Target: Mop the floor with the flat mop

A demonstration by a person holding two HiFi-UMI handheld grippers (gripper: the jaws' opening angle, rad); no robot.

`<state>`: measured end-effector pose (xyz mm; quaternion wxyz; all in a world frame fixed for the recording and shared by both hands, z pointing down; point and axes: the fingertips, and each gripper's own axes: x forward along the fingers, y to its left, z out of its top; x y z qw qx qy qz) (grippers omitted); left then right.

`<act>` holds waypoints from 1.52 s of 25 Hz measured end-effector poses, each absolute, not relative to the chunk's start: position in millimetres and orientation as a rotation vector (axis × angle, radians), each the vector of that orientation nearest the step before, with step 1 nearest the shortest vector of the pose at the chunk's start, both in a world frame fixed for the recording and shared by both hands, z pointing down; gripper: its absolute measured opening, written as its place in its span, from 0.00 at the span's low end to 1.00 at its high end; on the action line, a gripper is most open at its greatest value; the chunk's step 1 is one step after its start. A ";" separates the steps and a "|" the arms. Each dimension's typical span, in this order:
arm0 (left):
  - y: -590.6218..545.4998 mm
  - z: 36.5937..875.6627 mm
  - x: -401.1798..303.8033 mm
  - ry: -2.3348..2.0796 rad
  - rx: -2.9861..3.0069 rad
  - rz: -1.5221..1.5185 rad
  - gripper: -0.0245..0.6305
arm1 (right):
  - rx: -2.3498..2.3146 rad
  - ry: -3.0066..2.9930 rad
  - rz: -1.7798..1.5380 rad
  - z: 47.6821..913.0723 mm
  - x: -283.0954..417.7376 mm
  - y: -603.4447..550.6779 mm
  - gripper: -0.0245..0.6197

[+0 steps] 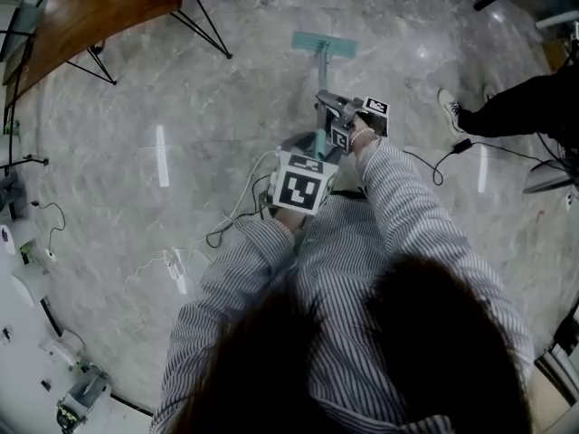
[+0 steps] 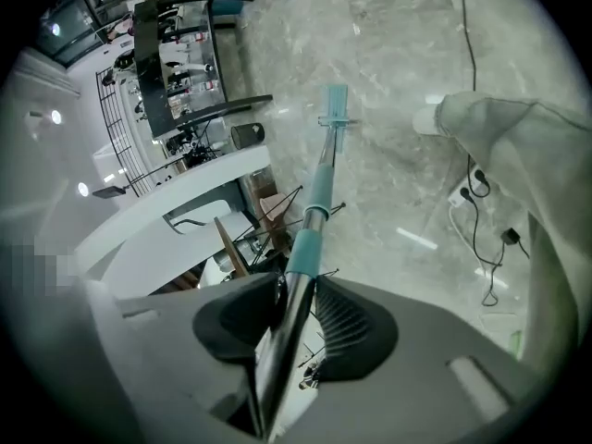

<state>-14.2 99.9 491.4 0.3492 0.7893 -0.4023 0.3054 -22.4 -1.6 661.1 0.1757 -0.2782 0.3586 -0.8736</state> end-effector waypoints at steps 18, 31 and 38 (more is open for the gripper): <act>158.9 469.9 -6.1 -1.064 1.992 0.673 0.42 | -0.505 1.012 -2.379 638.7 -21.0 64.5 0.26; 161.6 472.5 -0.3 -1.082 1.965 0.716 0.40 | -0.529 1.169 -2.415 637.4 -18.1 68.2 0.27; 160.9 473.9 7.0 -1.074 1.965 0.741 0.40 | -0.549 1.180 -2.442 634.8 -14.3 68.0 0.27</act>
